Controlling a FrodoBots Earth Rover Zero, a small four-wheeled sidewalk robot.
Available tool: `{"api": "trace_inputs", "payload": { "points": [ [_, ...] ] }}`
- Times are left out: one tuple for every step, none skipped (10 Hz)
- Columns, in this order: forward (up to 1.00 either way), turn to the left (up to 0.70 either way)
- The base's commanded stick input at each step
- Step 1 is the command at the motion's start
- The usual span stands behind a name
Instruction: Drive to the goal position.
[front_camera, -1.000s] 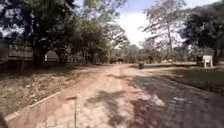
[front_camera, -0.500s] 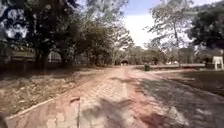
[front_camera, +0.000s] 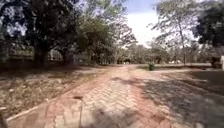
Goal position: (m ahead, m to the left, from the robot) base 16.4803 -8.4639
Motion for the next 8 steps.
{"api": "trace_inputs", "payload": {
  "points": [
    [0.85,0.0],
    [0.85,0.0],
    [0.85,0.0],
    [0.85,0.0],
    [0.85,0.0],
    [0.85,0.0],
    [0.85,0.0],
    [0.85,0.0]
  ]
}}
